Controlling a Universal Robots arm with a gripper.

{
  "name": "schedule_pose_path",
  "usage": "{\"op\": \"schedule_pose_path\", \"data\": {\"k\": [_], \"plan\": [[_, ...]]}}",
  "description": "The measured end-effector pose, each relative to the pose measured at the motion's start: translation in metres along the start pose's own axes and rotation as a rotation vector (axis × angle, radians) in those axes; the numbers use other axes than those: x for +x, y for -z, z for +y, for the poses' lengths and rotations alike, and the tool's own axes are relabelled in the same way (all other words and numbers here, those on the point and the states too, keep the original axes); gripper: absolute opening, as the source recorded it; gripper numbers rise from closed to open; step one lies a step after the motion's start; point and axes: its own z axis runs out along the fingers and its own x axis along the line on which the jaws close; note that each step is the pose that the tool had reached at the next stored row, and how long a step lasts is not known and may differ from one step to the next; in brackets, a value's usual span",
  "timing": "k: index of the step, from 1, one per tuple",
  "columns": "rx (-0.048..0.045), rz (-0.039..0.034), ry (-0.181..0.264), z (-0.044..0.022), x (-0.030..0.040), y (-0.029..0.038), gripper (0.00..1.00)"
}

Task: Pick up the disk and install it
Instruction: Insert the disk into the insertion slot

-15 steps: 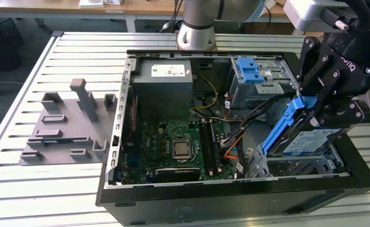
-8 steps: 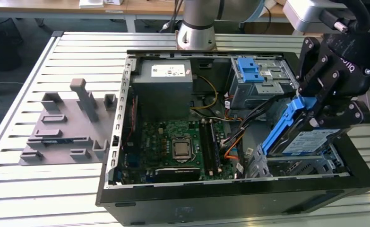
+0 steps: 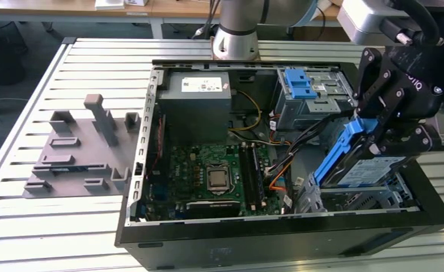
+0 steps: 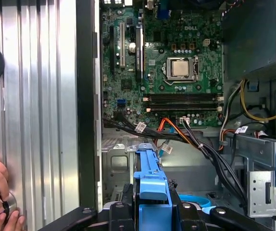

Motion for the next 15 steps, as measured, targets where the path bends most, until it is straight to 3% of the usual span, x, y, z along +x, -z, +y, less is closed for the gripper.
{"op": "schedule_pose_path", "data": {"k": [15], "plan": [[0.0000, 0.0000, 0.000, 0.0000, 0.0002, -0.0087, 0.36]]}}
